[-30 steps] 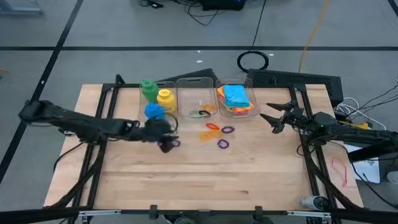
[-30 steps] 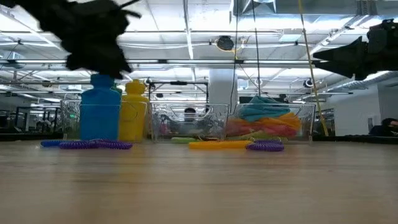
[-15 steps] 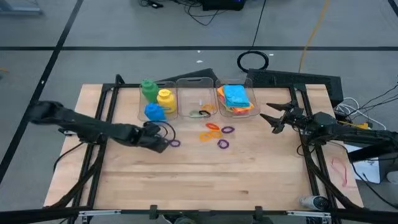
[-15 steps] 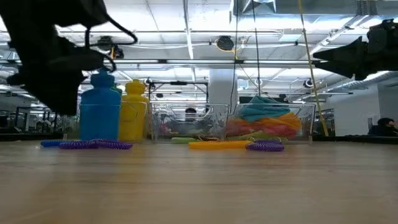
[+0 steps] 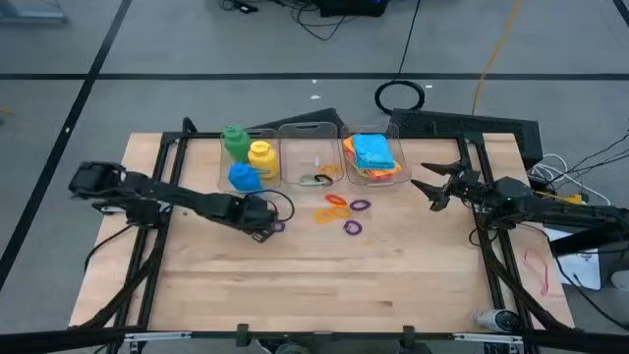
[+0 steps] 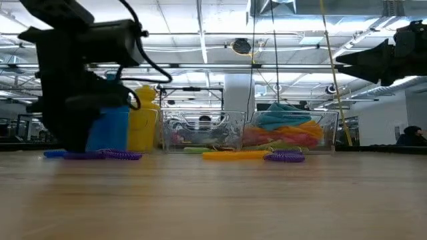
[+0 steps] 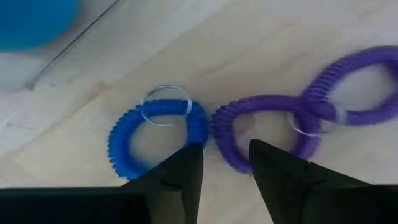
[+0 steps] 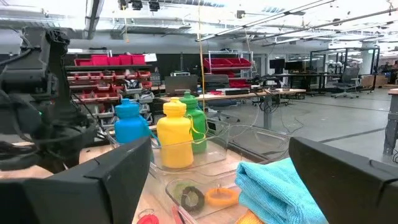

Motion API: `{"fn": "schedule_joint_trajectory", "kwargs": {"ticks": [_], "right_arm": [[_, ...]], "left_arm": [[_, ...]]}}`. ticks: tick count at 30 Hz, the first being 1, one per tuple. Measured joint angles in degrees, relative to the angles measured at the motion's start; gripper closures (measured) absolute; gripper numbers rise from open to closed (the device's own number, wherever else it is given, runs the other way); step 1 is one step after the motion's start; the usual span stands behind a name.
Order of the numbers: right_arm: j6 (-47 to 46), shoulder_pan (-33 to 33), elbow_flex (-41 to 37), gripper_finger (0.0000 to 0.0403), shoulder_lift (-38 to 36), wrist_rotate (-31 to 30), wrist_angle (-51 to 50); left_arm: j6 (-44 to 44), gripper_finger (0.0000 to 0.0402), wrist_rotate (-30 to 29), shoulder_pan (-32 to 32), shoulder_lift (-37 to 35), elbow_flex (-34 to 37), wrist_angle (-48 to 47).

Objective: Pick & Place Sports Items
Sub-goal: Put the purple wrist coil into the middle transparent container

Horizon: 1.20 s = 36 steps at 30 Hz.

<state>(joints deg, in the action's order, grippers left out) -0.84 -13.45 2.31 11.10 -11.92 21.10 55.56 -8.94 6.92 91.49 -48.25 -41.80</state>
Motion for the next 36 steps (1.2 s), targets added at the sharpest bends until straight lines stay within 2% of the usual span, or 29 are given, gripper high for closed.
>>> {"fn": "schedule_joint_trajectory", "kwargs": {"ticks": [9, 15, 19, 23, 30, 36], "right_arm": [[0.0, 0.0, 0.0, 0.0112, 0.0, 0.0, 0.0], [0.0, 0.0, 0.0, 0.0112, 0.0, 0.0, 0.0], [0.0, 0.0, 0.0, 0.0112, 0.0, 0.0, 0.0], [0.0, 0.0, 0.0, 0.0112, 0.0, 0.0, 0.0], [0.0, 0.0, 0.0, 0.0112, 0.0, 0.0, 0.0], [0.0, 0.0, 0.0, 0.0112, 0.0, 0.0, 0.0]], "left_arm": [[0.1, 0.0291, 0.9, -1.1, 2.6, -0.2, -0.6], [0.2, 0.0291, 6.7, -1.2, 2.6, -0.1, 2.3], [-1.4, 0.0291, 11.8, -1.0, 2.7, -0.1, 7.6], [-3.5, 0.0291, 13.8, -0.8, 2.8, 0.0, 12.9], [-1.0, 0.0282, 10.8, -0.7, 2.8, 0.0, 14.3], [-1.2, 0.0224, 9.3, -0.8, 2.7, 0.0, 15.9]]}}
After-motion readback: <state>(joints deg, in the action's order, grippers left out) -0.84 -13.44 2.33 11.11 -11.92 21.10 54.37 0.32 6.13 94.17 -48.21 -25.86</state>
